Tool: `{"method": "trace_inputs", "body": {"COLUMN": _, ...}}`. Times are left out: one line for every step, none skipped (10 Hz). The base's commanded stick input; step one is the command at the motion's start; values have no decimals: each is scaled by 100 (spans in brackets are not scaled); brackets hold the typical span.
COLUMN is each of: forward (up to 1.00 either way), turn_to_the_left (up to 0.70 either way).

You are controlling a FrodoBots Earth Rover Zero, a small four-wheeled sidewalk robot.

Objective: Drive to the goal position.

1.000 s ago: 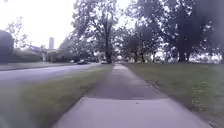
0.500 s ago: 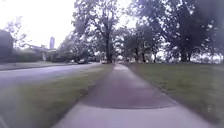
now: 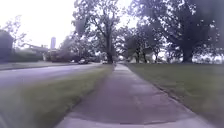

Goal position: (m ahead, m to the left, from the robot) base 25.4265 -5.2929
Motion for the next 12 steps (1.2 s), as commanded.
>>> {"method": "trace_inputs", "body": {"forward": 70, "turn_to_the_left": -4}}
{"method": "trace_inputs", "body": {"forward": 70, "turn_to_the_left": 0}}
{"method": "trace_inputs", "body": {"forward": 70, "turn_to_the_left": 0}}
{"method": "trace_inputs", "body": {"forward": 70, "turn_to_the_left": 0}}
{"method": "trace_inputs", "body": {"forward": 70, "turn_to_the_left": 0}}
{"method": "trace_inputs", "body": {"forward": 70, "turn_to_the_left": 0}}
{"method": "trace_inputs", "body": {"forward": 70, "turn_to_the_left": 0}}
{"method": "trace_inputs", "body": {"forward": 70, "turn_to_the_left": 0}}
{"method": "trace_inputs", "body": {"forward": 70, "turn_to_the_left": 0}}
{"method": "trace_inputs", "body": {"forward": 70, "turn_to_the_left": 0}}
{"method": "trace_inputs", "body": {"forward": 70, "turn_to_the_left": 0}}
{"method": "trace_inputs", "body": {"forward": 70, "turn_to_the_left": 0}}
